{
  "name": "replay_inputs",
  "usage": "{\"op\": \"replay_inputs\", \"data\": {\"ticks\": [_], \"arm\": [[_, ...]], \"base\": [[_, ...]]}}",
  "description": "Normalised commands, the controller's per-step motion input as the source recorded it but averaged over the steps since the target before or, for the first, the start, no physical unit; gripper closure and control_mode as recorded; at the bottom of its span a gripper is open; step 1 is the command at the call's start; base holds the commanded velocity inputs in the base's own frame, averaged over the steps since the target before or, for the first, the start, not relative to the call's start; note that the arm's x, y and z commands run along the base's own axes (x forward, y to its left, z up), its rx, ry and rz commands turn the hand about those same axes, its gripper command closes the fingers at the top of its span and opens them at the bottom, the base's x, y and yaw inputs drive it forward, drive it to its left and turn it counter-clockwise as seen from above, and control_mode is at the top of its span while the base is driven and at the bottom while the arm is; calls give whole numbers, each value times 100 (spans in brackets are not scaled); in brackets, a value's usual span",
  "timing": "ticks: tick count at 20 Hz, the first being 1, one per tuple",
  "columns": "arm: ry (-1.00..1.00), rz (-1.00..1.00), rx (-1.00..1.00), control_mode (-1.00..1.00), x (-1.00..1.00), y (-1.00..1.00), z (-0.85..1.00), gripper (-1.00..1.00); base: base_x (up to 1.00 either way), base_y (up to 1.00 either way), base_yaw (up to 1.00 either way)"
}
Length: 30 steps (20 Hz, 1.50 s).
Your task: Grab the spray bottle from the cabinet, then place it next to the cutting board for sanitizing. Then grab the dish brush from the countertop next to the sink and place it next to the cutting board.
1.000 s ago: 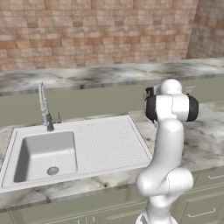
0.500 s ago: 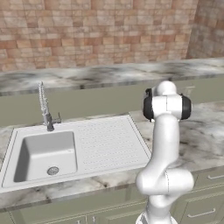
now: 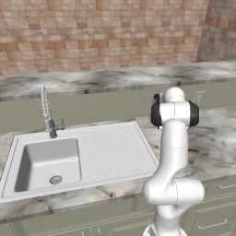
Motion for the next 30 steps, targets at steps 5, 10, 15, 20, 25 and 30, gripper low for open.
{"op": "replay_inputs", "data": {"ticks": [5, 10, 15, 20, 25, 30], "arm": [[3, -6, 0, -100, 8, 0, -31, 100], [2, -7, 0, -100, 2, 0, -30, 100], [0, -9, 1, -100, -6, 0, -16, 100], [-6, -8, 7, -100, -58, 0, 41, 100], [-14, -4, 1, -100, -60, 0, 89, 100], [-23, 0, 0, -100, -55, 0, 99, 100]], "base": [[0, 0, 0], [0, 0, 0], [0, 0, 0], [0, 0, 0], [0, 0, 0], [0, 0, 0]]}}
